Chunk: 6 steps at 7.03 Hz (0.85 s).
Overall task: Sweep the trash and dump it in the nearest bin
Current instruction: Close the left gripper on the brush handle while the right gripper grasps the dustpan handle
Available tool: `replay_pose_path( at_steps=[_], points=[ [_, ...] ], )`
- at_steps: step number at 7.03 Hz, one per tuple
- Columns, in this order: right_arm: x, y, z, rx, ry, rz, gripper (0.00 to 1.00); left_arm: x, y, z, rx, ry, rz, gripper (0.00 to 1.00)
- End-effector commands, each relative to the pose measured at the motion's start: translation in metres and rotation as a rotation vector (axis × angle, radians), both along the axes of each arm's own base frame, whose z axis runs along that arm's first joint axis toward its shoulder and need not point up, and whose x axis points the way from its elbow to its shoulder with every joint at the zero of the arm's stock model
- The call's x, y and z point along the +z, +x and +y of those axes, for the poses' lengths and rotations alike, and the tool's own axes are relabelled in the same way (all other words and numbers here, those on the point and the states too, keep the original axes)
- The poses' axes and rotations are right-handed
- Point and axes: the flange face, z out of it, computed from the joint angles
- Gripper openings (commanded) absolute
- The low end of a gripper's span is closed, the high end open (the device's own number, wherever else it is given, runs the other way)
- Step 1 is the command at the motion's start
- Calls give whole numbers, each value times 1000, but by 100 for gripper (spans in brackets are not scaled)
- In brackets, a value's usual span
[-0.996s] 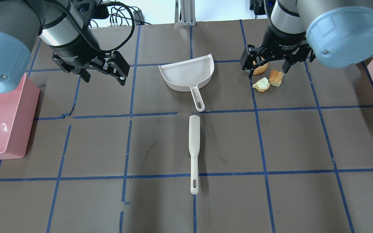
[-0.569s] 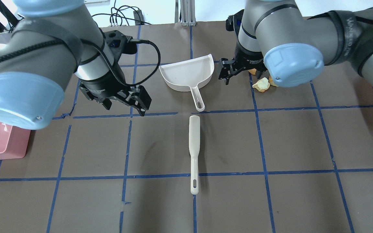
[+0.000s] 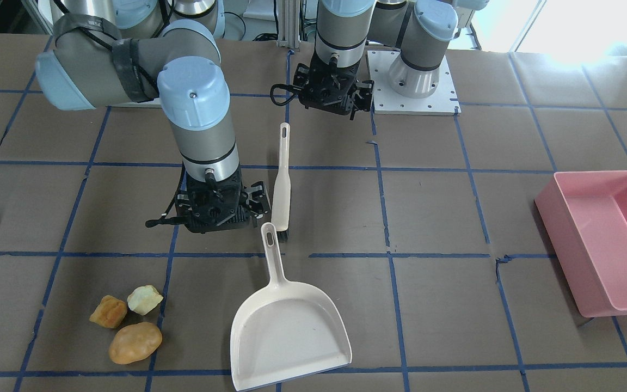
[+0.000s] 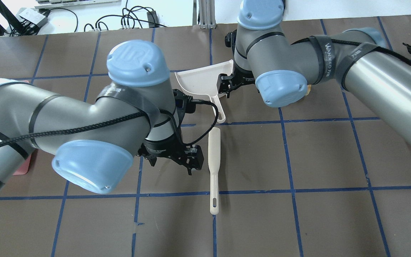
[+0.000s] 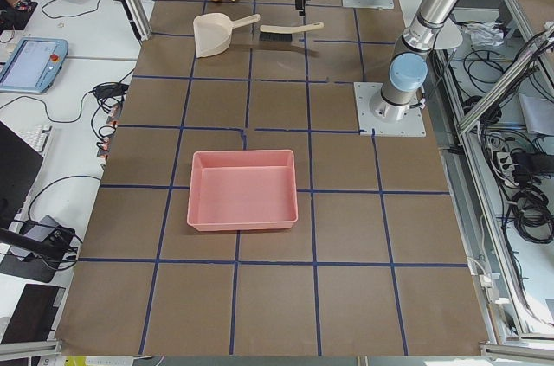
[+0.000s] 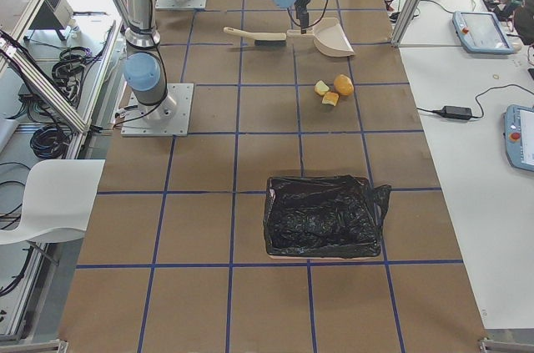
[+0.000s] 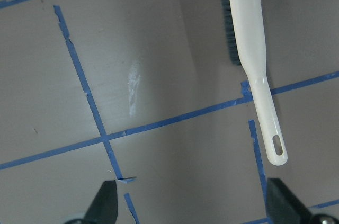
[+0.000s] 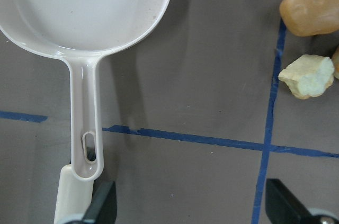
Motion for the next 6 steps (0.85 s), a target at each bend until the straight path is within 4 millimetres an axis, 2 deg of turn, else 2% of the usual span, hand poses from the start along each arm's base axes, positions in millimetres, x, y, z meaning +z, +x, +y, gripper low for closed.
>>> replay_pose_path(
  at_steps=[1, 2, 3, 4, 5, 6],
  points=[
    [-26, 33, 4, -5, -7, -6, 100, -32, -28, 29, 45, 18, -43, 100],
    [-41, 36, 1, -3, 2, -3, 100, -45, -35, 36, 45, -22, -23, 99],
    [-52, 36, 3, -1, 6, -5, 100, -67, -38, 47, 74, -70, -2, 99],
    [-56, 35, 4, 3, 6, -4, 100, -81, -38, 54, 91, -89, 9, 99],
    [-57, 33, 1, 5, 2, -7, 100, -87, -42, 57, 128, -66, 30, 99],
    [-56, 29, -2, 2, -3, -10, 100, -101, -55, 49, 245, -90, 38, 97]
  ],
)
